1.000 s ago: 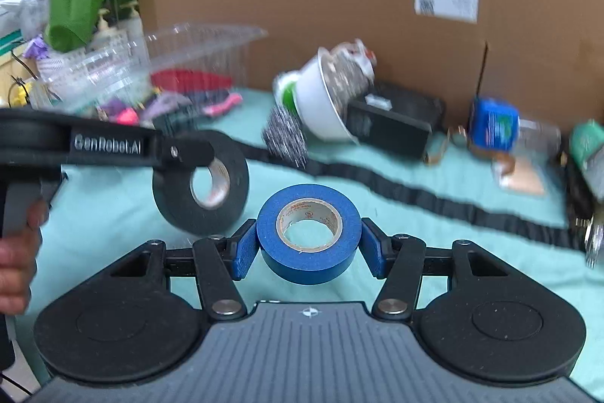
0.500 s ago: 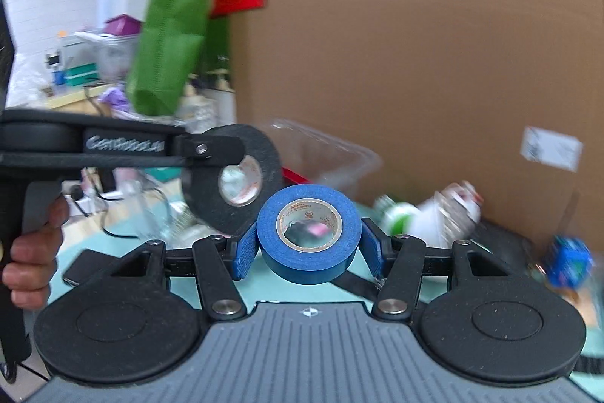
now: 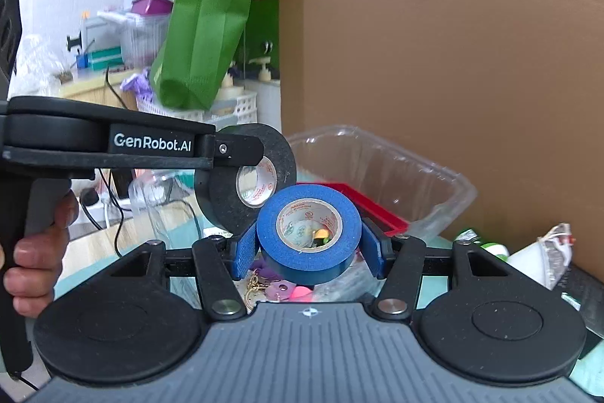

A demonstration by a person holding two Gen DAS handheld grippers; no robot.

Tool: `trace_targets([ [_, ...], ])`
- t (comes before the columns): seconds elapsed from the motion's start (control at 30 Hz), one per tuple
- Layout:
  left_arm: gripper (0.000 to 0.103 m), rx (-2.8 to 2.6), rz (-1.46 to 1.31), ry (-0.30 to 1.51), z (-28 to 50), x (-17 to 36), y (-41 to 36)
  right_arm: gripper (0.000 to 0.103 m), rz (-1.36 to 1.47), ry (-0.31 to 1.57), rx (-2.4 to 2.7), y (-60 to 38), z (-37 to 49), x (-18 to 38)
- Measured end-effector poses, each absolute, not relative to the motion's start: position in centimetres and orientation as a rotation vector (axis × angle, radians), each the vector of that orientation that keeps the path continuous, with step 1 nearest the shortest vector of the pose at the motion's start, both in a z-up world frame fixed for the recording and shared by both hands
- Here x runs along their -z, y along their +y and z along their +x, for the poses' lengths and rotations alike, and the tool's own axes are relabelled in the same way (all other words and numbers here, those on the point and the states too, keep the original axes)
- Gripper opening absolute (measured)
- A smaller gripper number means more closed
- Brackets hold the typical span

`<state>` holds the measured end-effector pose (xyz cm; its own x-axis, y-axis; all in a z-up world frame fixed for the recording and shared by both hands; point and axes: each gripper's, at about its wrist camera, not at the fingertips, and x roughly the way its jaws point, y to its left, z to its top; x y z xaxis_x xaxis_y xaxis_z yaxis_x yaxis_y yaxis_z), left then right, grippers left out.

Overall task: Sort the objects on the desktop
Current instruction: 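Carry both tape rolls into the clear container and open both grippers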

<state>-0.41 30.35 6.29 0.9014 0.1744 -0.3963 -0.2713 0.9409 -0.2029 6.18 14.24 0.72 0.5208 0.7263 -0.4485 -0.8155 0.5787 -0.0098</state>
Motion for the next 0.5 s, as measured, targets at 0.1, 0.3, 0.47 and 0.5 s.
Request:
trace_targets([
  [0.1,0.015,-0.226,-0.258,0.408,-0.1,-5.4,30.8,0.062,-0.251,0.433,-0.943,15.1,6.3,-0.1],
  [0.3,0.089,-0.250,-0.270,0.321,-1.0,-5.3,30.9,0.077,-0.293,0.385,-0.922,15.4,5.9,0.3],
  [0.47,0.102,-0.237,-0.212,0.228,-2.4,-6.3,29.8,0.096,-0.300,0.320,-0.865,14.5,5.3,0.1],
  [0.5,0.103,-0.230,-0.201,0.229,-2.5,-6.2,29.5,0.098,-0.302,0.317,-0.853,14.3,5.3,0.1],
])
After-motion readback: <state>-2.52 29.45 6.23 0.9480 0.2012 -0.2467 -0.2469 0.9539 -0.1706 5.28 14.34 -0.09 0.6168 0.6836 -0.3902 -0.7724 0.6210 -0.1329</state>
